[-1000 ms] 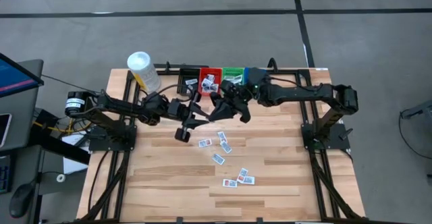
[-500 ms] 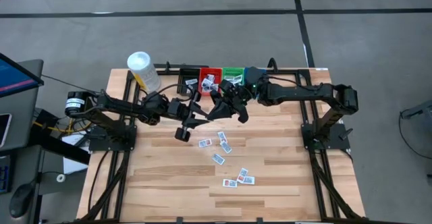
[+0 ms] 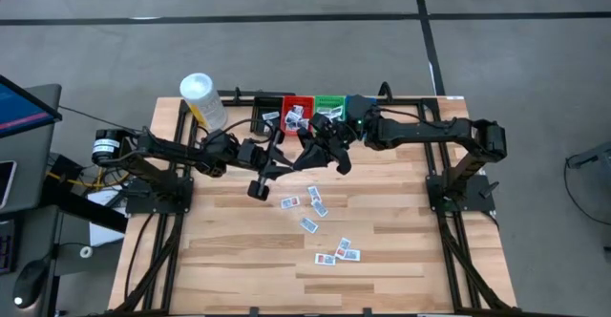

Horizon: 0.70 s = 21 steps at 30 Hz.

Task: Pick & Place First Aid Supplies
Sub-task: Put the ointment pack into the black bin

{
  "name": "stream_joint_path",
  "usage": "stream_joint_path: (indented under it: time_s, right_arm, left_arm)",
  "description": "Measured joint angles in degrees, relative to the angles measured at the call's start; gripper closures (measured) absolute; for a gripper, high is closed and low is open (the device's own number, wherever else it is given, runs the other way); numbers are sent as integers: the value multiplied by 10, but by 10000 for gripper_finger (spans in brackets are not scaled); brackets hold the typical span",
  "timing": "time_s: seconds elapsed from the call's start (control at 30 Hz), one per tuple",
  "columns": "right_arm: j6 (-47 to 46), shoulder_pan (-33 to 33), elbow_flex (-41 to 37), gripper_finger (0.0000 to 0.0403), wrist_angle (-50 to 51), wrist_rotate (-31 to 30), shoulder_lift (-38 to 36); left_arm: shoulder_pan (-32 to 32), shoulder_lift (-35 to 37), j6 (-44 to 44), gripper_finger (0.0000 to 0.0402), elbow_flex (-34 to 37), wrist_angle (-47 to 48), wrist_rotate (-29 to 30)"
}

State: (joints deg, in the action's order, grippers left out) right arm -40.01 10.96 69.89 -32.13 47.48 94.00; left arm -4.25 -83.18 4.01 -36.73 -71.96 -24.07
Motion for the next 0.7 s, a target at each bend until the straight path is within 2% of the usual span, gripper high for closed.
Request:
stream_joint_path:
  time_s: [0.13,0.4,0.7]
  right_arm:
    - [0,0,0,403,-1,0,0]
    - [1,-6,0,399,-1,-8,0]
    - [0,-3,0,315,-1,-8,-2]
  left_arm:
    - [0,0,0,394,0,0,-1]
    - [0,0,-2,391,0,-1,-2]
    - [0,0,-4,389,0,0,-3]
